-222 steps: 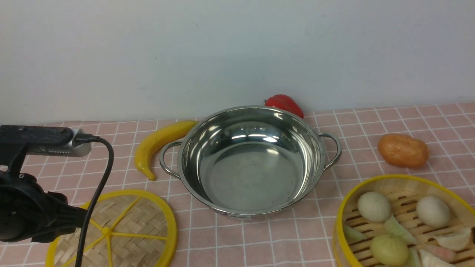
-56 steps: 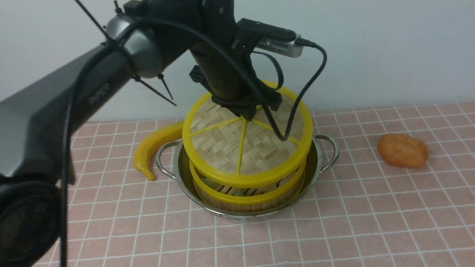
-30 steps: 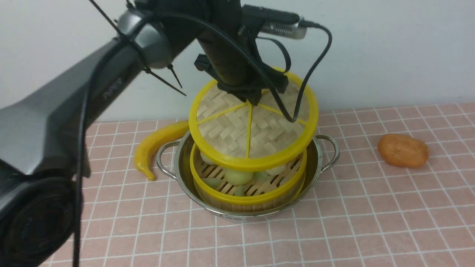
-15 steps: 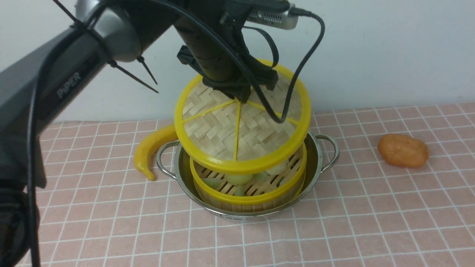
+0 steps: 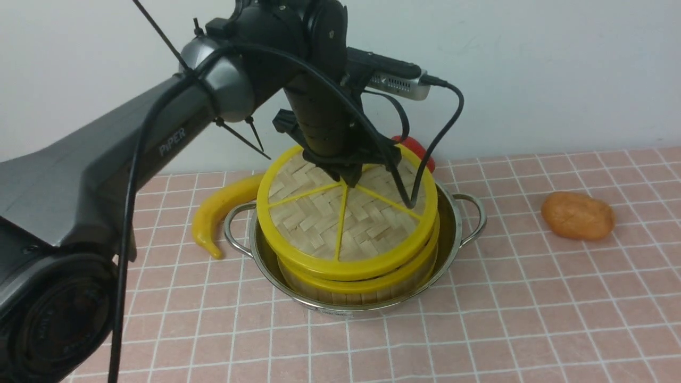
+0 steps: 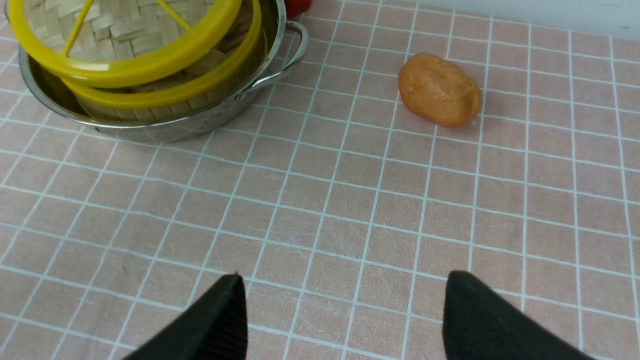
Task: Place the steamer in the pot on the pink tablecloth, and put the lid on the steamer.
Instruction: 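Place the yellow bamboo steamer lid onto the steamer in the pot with the left gripper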
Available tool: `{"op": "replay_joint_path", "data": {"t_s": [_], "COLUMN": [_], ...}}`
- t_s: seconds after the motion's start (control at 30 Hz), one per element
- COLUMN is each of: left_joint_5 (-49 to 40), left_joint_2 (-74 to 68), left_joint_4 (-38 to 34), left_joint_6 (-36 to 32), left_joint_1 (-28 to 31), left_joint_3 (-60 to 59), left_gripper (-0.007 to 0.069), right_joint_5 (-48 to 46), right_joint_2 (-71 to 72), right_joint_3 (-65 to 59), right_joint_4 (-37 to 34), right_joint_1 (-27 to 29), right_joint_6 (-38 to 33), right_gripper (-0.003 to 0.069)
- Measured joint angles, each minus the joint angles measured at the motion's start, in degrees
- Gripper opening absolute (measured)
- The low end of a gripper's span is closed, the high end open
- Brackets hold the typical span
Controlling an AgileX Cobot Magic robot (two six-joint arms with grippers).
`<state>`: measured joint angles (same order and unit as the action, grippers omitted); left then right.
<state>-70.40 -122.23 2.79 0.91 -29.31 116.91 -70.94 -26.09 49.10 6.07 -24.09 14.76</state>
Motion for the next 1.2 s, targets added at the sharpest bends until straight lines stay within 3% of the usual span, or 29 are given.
{"op": "replay_joint_path", "data": {"t_s": [1.2], "left_joint_5": [3.20], "left_joint_2": [-4.26], "left_joint_4": [-0.05], "left_joint_6": [-0.07], "left_joint_1": [0.00], "left_joint_3": [0.00], "left_gripper": [0.0117], "right_joint_5": [0.00], "right_joint_2": [0.00], "right_joint_3": [0.00], "right_joint_4": [0.00], "right_joint_1": [0.00], "right_joint_6": [0.37], "right_gripper": [0.0512]}}
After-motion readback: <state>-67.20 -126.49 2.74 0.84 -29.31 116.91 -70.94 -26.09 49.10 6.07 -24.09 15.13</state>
